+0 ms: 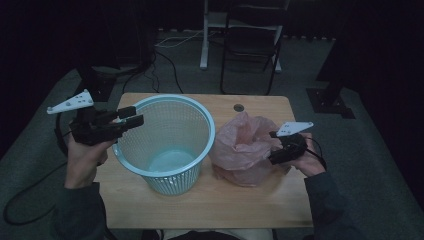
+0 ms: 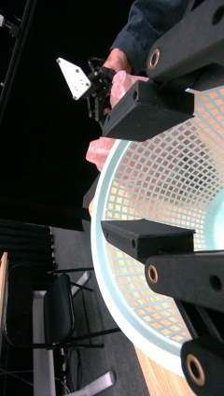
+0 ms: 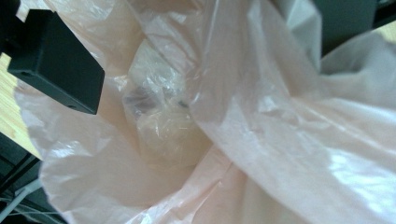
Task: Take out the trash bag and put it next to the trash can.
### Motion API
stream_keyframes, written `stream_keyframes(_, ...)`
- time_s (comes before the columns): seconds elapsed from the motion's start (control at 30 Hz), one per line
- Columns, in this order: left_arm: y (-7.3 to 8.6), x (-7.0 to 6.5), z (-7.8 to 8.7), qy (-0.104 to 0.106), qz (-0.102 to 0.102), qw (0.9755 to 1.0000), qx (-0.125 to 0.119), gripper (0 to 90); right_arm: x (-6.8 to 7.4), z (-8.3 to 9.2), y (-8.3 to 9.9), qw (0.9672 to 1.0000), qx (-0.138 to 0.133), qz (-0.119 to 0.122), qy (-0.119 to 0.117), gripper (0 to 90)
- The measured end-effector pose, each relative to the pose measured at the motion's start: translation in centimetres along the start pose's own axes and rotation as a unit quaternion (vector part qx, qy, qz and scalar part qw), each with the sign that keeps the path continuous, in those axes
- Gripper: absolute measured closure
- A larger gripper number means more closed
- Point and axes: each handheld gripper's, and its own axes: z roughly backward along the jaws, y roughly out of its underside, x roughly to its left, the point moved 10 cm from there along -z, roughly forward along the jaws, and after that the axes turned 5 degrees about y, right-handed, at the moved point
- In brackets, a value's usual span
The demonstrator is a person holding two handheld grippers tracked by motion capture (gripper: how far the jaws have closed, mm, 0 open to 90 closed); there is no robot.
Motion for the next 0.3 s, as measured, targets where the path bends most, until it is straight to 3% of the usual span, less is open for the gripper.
stream_keyframes(0.3,0.0,0.0,0.0,0.001,0.001,1.0000,-0.001,49.0,-0.1,1.3,0.3,0.9998,-0.019,-0.009,-0.003,15.0)
